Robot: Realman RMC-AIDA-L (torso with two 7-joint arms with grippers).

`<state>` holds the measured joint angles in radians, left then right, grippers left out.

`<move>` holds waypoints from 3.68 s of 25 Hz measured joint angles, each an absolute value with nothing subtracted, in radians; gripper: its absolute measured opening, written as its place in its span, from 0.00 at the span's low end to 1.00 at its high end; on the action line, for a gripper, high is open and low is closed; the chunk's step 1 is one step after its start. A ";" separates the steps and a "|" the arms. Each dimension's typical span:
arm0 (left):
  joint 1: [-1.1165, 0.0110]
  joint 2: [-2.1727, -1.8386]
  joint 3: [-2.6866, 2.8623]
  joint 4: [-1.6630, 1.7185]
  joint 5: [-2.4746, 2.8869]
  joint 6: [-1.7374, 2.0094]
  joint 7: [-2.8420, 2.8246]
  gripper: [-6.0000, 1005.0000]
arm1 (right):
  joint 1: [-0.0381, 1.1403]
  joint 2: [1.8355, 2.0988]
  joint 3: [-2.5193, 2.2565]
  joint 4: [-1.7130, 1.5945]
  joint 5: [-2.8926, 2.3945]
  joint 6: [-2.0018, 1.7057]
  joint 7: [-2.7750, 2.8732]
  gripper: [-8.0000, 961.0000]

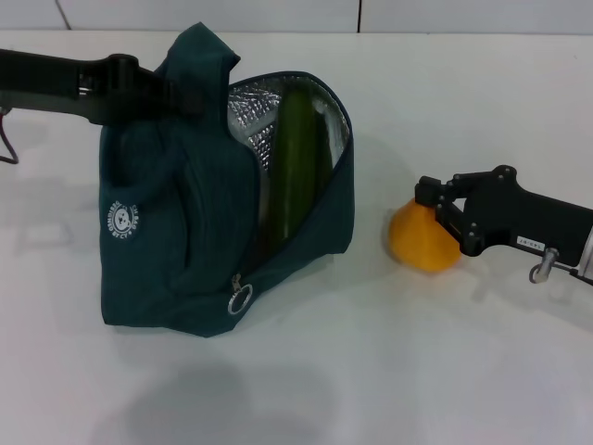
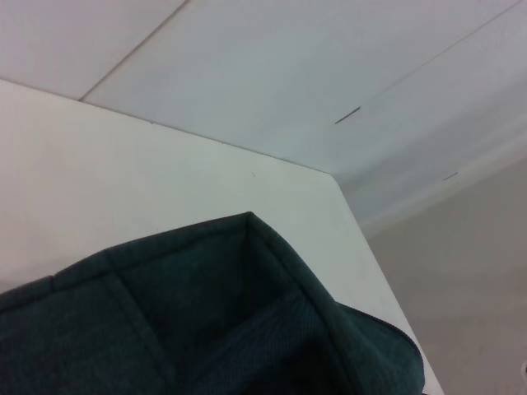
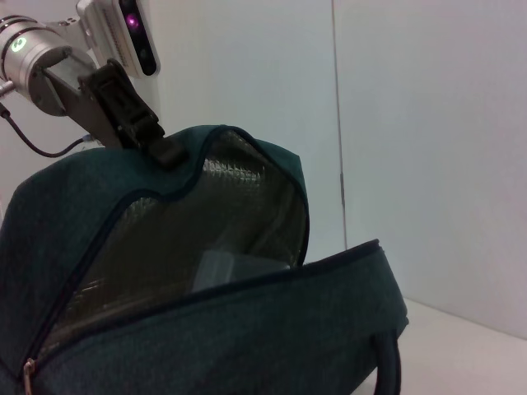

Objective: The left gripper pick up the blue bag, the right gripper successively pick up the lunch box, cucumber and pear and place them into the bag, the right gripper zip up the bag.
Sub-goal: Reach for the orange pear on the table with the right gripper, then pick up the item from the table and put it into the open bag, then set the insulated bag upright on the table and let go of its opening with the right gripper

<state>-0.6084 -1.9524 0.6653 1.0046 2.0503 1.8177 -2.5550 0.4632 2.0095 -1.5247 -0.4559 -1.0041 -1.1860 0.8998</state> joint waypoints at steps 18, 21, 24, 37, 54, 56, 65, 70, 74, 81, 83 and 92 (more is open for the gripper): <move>-0.611 -1.952 0.665 1.003 2.051 1.817 -2.553 0.05 | 0.464 2.003 -1.175 -0.493 -0.994 -1.512 1.112 0.08; -0.612 -1.954 0.666 1.003 2.052 1.816 -2.551 0.05 | 0.526 2.011 -1.171 -0.494 -0.994 -1.529 1.150 0.09; -0.614 -1.954 0.668 1.003 2.054 1.815 -2.551 0.05 | 0.606 2.021 -1.183 -0.478 -0.994 -1.527 1.165 0.10; -0.614 -1.959 0.664 1.003 2.051 1.811 -2.541 0.05 | 0.798 2.028 -1.602 -0.376 -0.780 -1.415 1.184 0.14; -0.628 -1.955 0.663 0.976 2.055 1.810 -2.536 0.05 | 0.788 2.028 -1.699 -0.389 -0.748 -1.329 1.200 0.20; -0.628 -1.954 0.663 0.976 2.055 1.810 -2.536 0.05 | 0.781 2.028 -1.695 -0.395 -0.743 -1.333 1.210 0.20; -0.621 -1.949 0.663 0.976 2.054 1.810 -2.536 0.05 | 0.638 2.016 -1.639 -0.433 -0.646 -1.332 1.327 0.43; -0.624 -1.949 0.663 0.977 2.054 1.810 -2.536 0.05 | 0.558 2.013 -1.601 -0.405 -0.650 -1.313 1.511 0.69; -0.628 -1.952 0.664 0.977 2.054 1.810 -2.536 0.05 | 0.564 2.014 -1.632 -0.336 -0.656 -1.301 1.648 0.76; -0.632 -1.955 0.667 0.977 2.053 1.810 -2.535 0.05 | 0.606 2.022 -1.755 -0.310 -0.658 -1.209 1.753 0.82; -0.636 -1.956 0.667 0.977 2.053 1.810 -2.535 0.05 | 0.626 2.023 -1.793 -0.310 -0.658 -1.187 1.766 0.82; -0.638 -1.957 0.669 0.977 2.054 1.810 -2.529 0.05 | 0.668 2.023 -1.859 -0.322 -0.676 -1.154 1.725 0.74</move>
<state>-0.6376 -1.9573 0.6688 0.9772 2.0540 1.8100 -2.5289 0.6684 2.0227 -1.8587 -0.3220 -0.6759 -1.1537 1.7253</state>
